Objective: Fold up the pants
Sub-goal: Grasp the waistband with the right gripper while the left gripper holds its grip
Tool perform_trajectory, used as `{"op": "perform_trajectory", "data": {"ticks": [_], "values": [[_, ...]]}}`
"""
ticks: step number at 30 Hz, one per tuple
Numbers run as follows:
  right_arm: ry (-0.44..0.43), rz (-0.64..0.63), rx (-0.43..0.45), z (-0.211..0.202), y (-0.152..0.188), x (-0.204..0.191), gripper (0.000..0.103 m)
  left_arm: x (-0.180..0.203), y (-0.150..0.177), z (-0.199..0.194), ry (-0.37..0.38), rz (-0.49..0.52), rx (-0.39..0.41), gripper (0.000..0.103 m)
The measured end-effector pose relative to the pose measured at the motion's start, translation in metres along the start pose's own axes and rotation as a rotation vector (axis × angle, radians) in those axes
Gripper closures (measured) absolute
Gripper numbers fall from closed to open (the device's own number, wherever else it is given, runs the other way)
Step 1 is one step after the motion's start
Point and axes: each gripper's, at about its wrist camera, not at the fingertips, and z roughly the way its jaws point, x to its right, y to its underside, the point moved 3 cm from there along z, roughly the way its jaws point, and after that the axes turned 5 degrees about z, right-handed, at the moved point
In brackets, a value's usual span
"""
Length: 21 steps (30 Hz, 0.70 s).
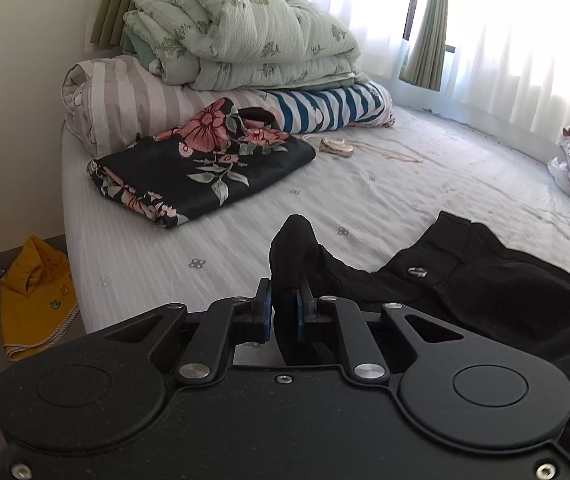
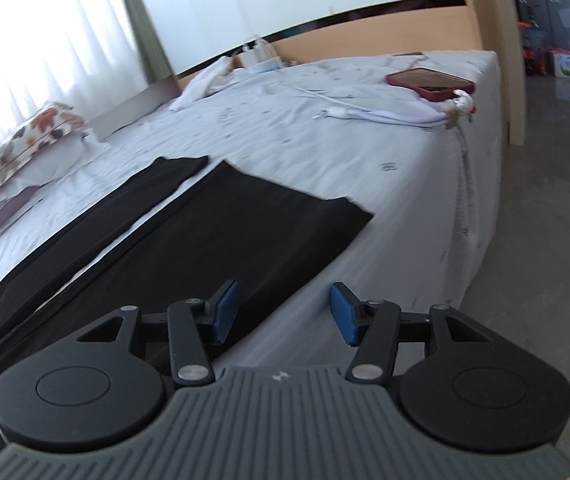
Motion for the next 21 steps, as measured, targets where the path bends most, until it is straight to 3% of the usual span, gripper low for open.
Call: {"op": "perform_trajectory", "data": {"ticks": [6, 16, 21], "values": [[0.034, -0.018, 0.05, 0.005, -0.013, 0.007, 0.046, 0.002, 0.004, 0.003, -0.017, 0.02, -0.004, 0.091], [0.004, -0.095, 0.038, 0.028, -0.028, 0.006, 0.047, 0.006, 0.007, 0.007, -0.033, 0.049, -0.012, 0.091], [-0.125, -0.056, -0.03, 0.047, -0.039, 0.0, 0.068, 0.007, 0.007, 0.007, -0.035, 0.054, -0.008, 0.091]]}}
